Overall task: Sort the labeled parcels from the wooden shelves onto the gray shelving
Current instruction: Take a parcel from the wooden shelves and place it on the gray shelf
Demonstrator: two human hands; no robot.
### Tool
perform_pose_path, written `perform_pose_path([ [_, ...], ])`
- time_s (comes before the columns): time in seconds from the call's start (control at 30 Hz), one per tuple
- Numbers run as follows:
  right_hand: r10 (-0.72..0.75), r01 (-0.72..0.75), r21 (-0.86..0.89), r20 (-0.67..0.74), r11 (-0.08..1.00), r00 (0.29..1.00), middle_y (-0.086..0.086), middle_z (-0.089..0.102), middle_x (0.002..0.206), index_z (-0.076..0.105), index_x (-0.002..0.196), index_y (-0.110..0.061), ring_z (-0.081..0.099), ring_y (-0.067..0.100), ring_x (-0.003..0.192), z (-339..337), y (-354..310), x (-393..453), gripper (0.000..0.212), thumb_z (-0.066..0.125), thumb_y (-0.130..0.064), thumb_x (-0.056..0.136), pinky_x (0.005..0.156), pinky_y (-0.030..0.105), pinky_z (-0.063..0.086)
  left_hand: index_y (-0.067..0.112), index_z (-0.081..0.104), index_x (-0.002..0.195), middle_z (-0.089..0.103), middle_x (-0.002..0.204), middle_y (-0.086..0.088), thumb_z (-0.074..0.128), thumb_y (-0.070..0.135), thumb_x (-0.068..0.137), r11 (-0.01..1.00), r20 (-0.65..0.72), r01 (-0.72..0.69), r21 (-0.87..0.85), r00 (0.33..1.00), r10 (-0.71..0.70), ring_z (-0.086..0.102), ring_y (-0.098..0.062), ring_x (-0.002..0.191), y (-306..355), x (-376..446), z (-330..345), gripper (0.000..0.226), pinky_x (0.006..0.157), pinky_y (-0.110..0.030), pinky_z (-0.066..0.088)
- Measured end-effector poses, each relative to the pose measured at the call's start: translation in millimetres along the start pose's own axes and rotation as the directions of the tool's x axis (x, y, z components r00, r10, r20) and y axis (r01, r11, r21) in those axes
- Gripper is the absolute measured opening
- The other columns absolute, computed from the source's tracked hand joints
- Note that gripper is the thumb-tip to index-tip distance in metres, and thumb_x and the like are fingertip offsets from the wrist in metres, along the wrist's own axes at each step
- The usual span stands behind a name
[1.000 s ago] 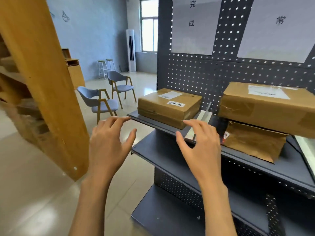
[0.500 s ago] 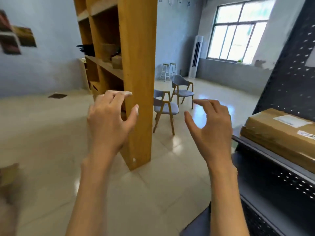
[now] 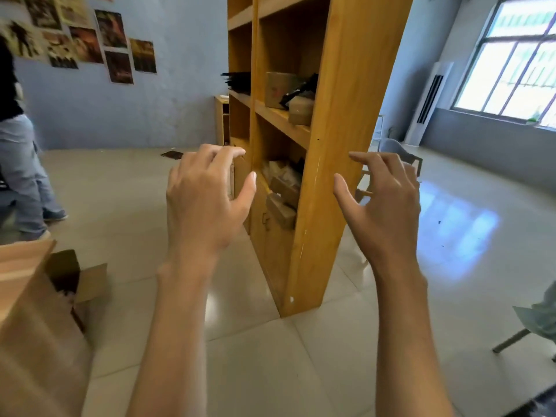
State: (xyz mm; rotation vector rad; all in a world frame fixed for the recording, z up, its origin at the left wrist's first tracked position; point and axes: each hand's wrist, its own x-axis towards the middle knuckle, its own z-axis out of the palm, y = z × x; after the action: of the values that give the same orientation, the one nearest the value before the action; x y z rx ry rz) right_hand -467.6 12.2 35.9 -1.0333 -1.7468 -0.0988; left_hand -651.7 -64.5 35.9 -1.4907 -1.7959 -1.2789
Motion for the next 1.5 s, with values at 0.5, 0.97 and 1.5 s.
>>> perform_pose_path([
  [0.5, -0.101, 0.103, 0.137, -0.024, 0.985, 0.995, 0.001, 0.06, 0.12, 0.063, 0.119, -0.02, 0.048, 0.02, 0.115, 237.0, 17.7, 167.1, 0.034, 0.062, -0.039, 0.09, 0.095, 0.025, 0.027, 0.01, 0.067, 0.108, 0.065, 0.103, -0.011, 0.067, 0.026, 0.087, 0.979, -0.097, -0.004, 0.203, 0.995, 0.025, 0.058, -0.032, 0.098, -151.6, 161.0, 152.7, 0.026, 0.083, -0.044, 0.043],
  [0.97, -0.074, 0.074, 0.04, 0.009, 0.997, 0.997, 0.003, 0.061, 0.116, 0.062, 0.118, -0.019, 0.052, 0.023, 0.11, 500.1, 33.5, 272.5, 0.035, 0.062, -0.04, 0.089, 0.088, 0.029, 0.037, 0.012, 0.067, 0.109, 0.064, 0.104, -0.008, 0.067, 0.025, 0.088, 0.987, -0.04, -0.024, 0.158, 0.999, 0.03, 0.056, -0.031, 0.097, -348.0, 302.4, 312.8, 0.025, 0.08, -0.041, 0.042],
  [1.5, 0.13, -0.137, -0.171, -0.055, 0.976, 0.99, -0.001, 0.055, 0.125, 0.059, 0.123, -0.024, 0.045, 0.017, 0.12, 710.3, 86.2, 418.8, 0.037, 0.058, -0.043, 0.091, 0.096, 0.029, 0.037, 0.013, 0.068, 0.109, 0.066, 0.104, -0.007, 0.056, 0.035, 0.088, 0.979, 0.055, -0.181, -0.095, 0.981, 0.187, 0.059, -0.028, 0.1, -482.9, 492.2, 532.8, 0.032, 0.082, -0.041, 0.046],
])
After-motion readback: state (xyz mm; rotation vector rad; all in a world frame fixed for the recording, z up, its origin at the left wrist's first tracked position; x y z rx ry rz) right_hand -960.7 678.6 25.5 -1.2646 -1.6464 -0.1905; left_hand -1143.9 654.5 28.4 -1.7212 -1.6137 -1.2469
